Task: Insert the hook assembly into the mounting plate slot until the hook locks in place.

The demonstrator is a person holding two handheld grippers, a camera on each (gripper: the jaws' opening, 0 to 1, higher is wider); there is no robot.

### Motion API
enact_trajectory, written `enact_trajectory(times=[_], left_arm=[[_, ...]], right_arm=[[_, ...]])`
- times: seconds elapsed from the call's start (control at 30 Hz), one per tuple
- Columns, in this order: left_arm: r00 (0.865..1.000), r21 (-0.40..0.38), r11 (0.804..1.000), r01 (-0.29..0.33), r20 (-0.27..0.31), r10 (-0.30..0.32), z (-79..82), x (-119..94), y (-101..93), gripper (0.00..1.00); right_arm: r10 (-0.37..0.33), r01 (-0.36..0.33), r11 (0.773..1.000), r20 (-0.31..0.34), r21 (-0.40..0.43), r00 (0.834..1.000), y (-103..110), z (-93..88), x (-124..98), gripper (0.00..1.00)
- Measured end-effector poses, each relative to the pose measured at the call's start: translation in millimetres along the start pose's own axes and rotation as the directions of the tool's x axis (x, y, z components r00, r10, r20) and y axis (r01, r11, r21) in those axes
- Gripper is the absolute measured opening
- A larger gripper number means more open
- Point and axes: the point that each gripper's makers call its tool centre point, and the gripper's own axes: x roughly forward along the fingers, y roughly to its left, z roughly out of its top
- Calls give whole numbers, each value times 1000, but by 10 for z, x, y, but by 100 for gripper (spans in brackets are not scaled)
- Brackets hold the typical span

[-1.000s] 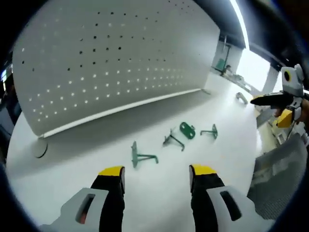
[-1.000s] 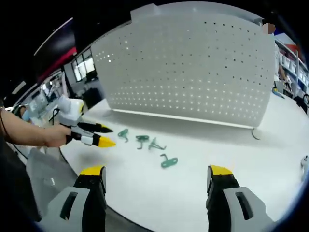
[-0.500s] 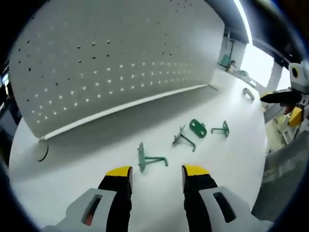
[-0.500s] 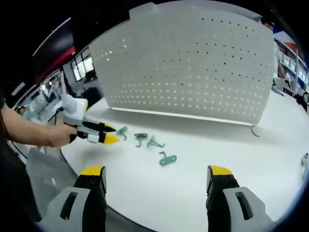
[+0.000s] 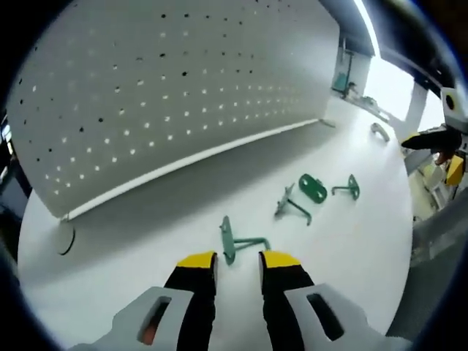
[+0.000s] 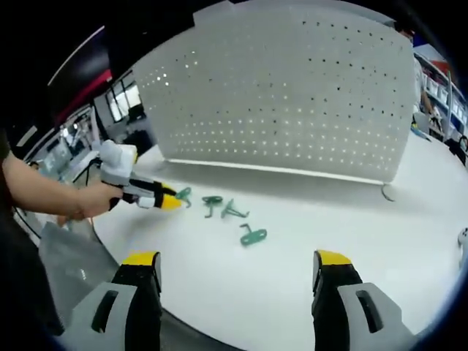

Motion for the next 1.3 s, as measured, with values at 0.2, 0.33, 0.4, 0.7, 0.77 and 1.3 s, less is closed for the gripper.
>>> enact_trajectory(times=[0.2,0.33,0.4,0.7,0.77,1.3], left_arm=[[999,17,999,-32,-1,32,-7,27,72,13],[999,13,999,-37,-6,37,-25,42,86,13],[999,16,999,-39,-4,39,-25,47,92,12],[998,-29,998,-61,20,62,-36,45,132,10],[998,-16,998,-62,22,62,-36,43,125,8],[998,17,999,-45,43,44,17,22,84,3]], right_arm=[[1,-1,1000,-1,2,1000,-13,2,14,86],[0,0,1000,-2,2,1000,-24,4,18,86],[0,0,1000,-4,3,1000,-28,0,22,86],[-1,1,1000,-6,6,1000,-28,-1,36,86],[2,-2,1000,-10,5,1000,-20,-9,45,86],[10,-10,1000,-4,7,1000,14,13,64,86]])
